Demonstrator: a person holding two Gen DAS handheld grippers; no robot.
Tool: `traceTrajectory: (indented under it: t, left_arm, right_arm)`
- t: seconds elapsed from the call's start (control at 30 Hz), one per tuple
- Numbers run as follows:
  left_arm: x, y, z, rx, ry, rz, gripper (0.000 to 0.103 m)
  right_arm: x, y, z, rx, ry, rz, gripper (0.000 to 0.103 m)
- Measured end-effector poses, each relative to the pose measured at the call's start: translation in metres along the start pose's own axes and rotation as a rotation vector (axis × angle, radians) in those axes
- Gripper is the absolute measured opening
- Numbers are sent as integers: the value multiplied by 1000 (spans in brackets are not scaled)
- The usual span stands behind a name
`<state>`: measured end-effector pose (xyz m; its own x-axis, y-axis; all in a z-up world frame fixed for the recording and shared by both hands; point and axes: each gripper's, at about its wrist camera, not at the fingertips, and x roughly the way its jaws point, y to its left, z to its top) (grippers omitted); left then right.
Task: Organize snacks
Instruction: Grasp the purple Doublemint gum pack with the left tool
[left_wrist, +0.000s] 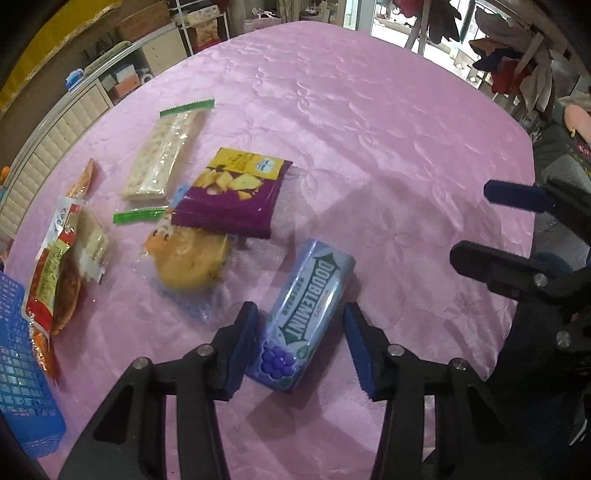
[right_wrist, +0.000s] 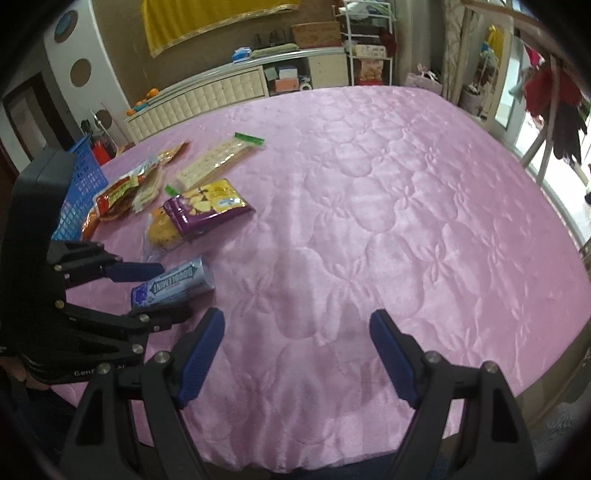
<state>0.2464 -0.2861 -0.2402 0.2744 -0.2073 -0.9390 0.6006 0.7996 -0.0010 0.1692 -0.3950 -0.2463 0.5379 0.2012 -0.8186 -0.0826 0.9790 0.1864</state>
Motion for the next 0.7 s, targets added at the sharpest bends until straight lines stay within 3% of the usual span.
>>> traceTrajectory:
  t: [0.03, 0.17, 0.33, 0.5, 0.7]
  left_arm:
    - [0, 0, 0, -2, 1, -10, 36]
    - [-1, -8, -3, 18, 2, -10, 31]
    - [-5, -3, -11, -35, -32, -17, 30]
    - [-25, 15, -22, -156, -91, -30, 29]
    - [-57, 36, -29, -212, -167, 11, 29]
  right_arm:
    - [0, -2, 0, 9, -1, 3, 84]
    - [0, -5, 0, 27, 3, 11, 84]
    - [0, -4, 0, 27, 1, 4, 84]
    - [0, 0, 2, 8, 7, -19, 84]
    - [10, 20, 12, -25, 42, 53, 84]
